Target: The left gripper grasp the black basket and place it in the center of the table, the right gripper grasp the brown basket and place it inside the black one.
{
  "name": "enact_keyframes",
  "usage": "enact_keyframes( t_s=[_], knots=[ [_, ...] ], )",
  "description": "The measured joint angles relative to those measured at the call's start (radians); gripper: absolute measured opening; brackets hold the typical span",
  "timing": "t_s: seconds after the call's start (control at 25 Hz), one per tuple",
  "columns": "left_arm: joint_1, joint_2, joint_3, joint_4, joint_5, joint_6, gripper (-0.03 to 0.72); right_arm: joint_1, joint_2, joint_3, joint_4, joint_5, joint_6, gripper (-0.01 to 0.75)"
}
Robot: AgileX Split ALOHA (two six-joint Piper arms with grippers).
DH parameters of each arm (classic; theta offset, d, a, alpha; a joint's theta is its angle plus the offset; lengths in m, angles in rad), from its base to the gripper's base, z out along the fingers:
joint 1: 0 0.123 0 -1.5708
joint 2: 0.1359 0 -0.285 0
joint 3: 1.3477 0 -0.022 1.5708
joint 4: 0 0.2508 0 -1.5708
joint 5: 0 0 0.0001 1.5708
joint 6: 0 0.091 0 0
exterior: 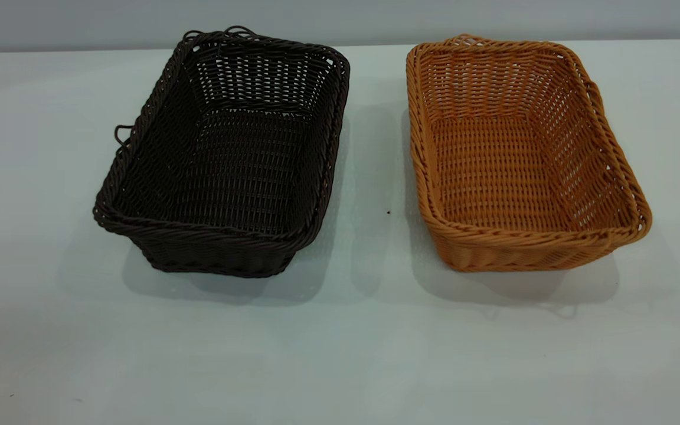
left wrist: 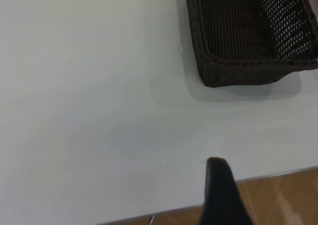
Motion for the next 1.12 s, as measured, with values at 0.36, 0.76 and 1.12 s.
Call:
enact_keyframes(
  t_s=[0.36, 0.76, 1.12],
  knots=[
    [0.0, 0.023, 0.0, 0.03, -0.008, -0.089, 0.411, 0.0, 0.014, 0.0, -0.001, 0.0, -0.001, 0.253],
    [0.0, 0.581, -0.034, 0.086, -0.347, -0.123, 0.411, 0.0, 0.505, -0.002, 0.064, -0.02, -0.154, 0.564],
    [0.0, 1.158, -0.202, 0.086, -0.598, -0.04, 0.411, 0.0, 0.999, -0.021, 0.378, -0.296, -0.279, 0.582]
  ],
)
